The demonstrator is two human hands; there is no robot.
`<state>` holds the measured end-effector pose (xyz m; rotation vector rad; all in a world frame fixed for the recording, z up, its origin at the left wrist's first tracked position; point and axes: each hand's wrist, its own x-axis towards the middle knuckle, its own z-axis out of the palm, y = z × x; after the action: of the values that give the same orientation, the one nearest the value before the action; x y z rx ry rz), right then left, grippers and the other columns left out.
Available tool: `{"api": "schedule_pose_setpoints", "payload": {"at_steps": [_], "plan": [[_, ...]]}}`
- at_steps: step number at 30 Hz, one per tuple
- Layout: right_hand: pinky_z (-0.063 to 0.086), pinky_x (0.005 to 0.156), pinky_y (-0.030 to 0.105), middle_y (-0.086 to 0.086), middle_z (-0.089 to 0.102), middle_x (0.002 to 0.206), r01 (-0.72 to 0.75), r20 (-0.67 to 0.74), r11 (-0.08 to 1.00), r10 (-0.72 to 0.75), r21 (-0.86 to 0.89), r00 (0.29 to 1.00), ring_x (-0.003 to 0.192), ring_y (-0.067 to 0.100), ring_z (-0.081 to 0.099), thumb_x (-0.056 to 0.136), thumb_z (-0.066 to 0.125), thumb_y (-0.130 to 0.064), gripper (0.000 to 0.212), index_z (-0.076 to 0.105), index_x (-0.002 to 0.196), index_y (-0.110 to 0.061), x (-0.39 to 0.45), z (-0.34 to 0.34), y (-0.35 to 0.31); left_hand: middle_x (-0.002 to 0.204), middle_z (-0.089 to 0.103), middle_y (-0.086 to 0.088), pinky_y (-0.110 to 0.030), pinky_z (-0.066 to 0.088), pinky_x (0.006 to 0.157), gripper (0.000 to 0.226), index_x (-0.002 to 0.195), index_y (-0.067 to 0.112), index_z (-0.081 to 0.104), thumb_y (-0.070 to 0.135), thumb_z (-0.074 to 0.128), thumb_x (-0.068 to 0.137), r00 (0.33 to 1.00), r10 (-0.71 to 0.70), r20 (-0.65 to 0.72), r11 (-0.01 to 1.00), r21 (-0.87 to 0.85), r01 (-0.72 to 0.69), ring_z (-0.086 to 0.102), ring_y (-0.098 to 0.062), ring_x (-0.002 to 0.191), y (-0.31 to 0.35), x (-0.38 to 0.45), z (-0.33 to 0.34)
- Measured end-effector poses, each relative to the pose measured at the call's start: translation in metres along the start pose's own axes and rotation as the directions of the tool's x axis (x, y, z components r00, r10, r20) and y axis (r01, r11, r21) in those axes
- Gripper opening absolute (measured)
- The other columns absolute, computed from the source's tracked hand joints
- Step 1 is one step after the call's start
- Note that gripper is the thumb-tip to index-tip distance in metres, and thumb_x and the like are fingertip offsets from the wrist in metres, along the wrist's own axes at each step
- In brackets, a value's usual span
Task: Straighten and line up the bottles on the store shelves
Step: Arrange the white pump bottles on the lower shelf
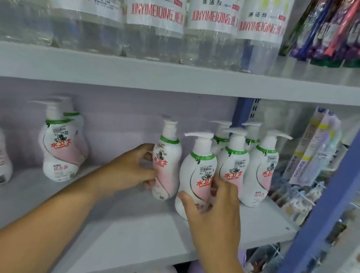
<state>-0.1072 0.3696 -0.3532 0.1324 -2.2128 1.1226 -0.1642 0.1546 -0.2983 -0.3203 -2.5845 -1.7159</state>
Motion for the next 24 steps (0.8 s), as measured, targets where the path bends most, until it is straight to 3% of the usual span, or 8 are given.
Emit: {"api": "schedule_pose_setpoints", "payload": {"at_steps": [2, 7, 10, 15, 18, 24], "plan": [[0.054, 0.086, 0.039, -0.018, 0.047, 0.118, 0.008, -0.014, 1.0, -0.008, 0.009, 1.0, 0.113, 0.014, 0.054, 0.073, 0.079, -0.06, 0.069, 0.046, 0.129, -0.036, 0.004, 0.001, 0.004, 0.113, 0.068, 0.003, -0.029, 0.056, 0.066, 0.045, 0.121, 0.038, 0.062, 0.014, 0.074, 0.085, 0.999, 0.009, -0.032, 0.999, 0.041, -0.007, 0.068, -0.01, 0.072, 0.001, 0.002, 0.006], [0.054, 0.081, 0.038, -0.016, 0.045, 0.111, 0.042, -0.116, 0.998, -0.046, -0.038, 0.992, 0.103, 0.015, 0.056, 0.068, 0.079, -0.061, 0.069, 0.056, 0.123, -0.026, 0.005, 0.007, 0.005, 0.107, 0.072, 0.011, -0.016, 0.052, 0.072, 0.036, 0.113, 0.033, 0.063, 0.024, 0.082, 0.084, 0.995, 0.005, -0.101, 0.999, 0.035, -0.001, 0.07, -0.006, 0.096, 0.003, 0.006, 0.023], [0.051, 0.075, 0.033, -0.017, 0.04, 0.108, 0.047, -0.163, 0.996, -0.058, -0.073, 0.985, 0.095, 0.019, 0.059, 0.066, 0.083, -0.059, 0.067, 0.056, 0.117, -0.024, 0.006, 0.01, 0.007, 0.105, 0.076, 0.014, -0.023, 0.057, 0.08, 0.038, 0.113, 0.029, 0.062, 0.024, 0.084, 0.082, 0.993, -0.003, -0.117, 0.999, -0.035, -0.001, 0.071, -0.006, 0.1, 0.001, 0.007, 0.032], [0.048, 0.072, 0.032, -0.011, 0.049, 0.104, 0.063, -0.195, 0.994, -0.079, -0.087, 0.978, 0.092, 0.019, 0.059, 0.066, 0.079, -0.063, 0.067, 0.05, 0.115, -0.027, 0.005, 0.013, 0.008, 0.109, 0.076, 0.002, -0.045, 0.06, 0.09, 0.043, 0.114, 0.023, 0.065, 0.029, 0.086, 0.077, 0.988, 0.007, -0.154, 0.988, -0.153, -0.031, 0.073, -0.029, 0.1, -0.004, 0.007, 0.046], [0.049, 0.075, 0.035, -0.013, 0.049, 0.103, 0.063, -0.187, 0.993, -0.081, -0.096, 0.979, 0.095, 0.018, 0.057, 0.067, 0.081, -0.062, 0.067, 0.046, 0.115, -0.029, 0.004, 0.012, 0.007, 0.111, 0.077, 0.001, -0.039, 0.062, 0.085, 0.032, 0.118, 0.018, 0.067, 0.011, 0.077, 0.088, 0.992, -0.004, -0.127, 0.98, -0.196, -0.022, 0.074, -0.026, 0.102, -0.004, 0.008, 0.053], [0.049, 0.073, 0.038, -0.006, 0.055, 0.106, 0.072, -0.197, 0.985, -0.102, -0.157, 0.975, 0.095, 0.024, 0.061, 0.069, 0.079, -0.063, 0.067, 0.05, 0.112, -0.021, 0.004, 0.016, 0.01, 0.111, 0.077, 0.0, -0.027, 0.06, 0.078, 0.024, 0.12, 0.018, 0.067, 0.015, 0.068, 0.096, 0.997, -0.032, -0.074, 0.969, -0.247, 0.012, 0.075, -0.02, 0.1, 0.003, 0.005, 0.053]]}}
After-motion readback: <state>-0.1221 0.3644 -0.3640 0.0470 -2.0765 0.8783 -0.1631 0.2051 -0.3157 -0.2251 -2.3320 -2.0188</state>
